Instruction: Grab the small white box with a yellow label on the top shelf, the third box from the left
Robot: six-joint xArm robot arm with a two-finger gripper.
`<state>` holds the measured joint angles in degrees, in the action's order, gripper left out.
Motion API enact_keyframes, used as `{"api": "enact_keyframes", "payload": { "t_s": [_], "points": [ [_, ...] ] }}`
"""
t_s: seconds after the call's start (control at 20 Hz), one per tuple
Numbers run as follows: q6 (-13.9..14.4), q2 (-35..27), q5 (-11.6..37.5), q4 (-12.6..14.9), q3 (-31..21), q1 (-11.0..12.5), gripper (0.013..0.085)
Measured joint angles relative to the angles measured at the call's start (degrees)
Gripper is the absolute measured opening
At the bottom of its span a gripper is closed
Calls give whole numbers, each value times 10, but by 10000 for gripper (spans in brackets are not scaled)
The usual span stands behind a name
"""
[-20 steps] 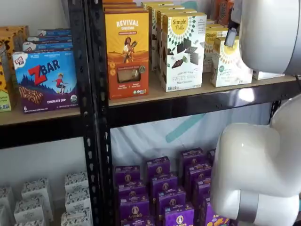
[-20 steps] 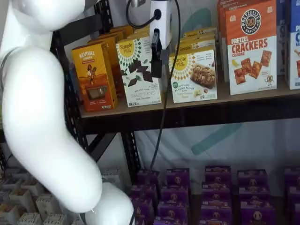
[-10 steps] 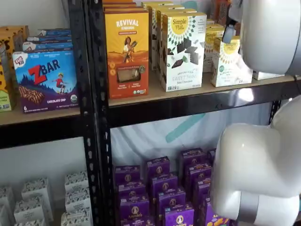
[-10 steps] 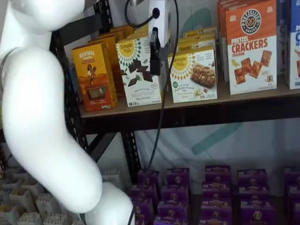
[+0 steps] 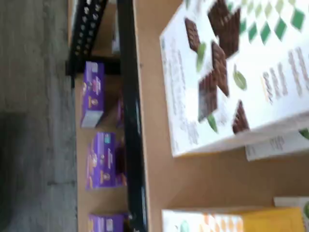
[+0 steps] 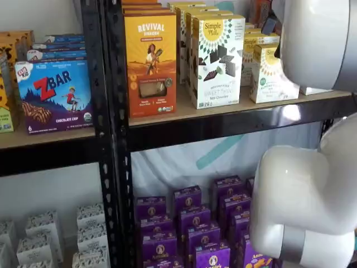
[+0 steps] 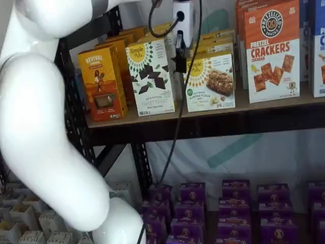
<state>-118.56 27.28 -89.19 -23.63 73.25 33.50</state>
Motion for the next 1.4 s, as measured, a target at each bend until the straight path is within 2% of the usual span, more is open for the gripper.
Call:
{"api": "enact_keyframes", "payload": {
  "t_s": [0.45, 0.7, 1.1, 1.2, 1.4],
  "points": [
    [-2, -66, 41, 30, 28, -21, 850],
    [7, -85, 51, 60, 34, -39, 850],
    [25, -129, -2, 111, 84, -58, 850],
    [31, -140, -19, 132, 99, -66, 850],
    [40, -147, -28, 156, 105, -78, 850]
  ]
}}
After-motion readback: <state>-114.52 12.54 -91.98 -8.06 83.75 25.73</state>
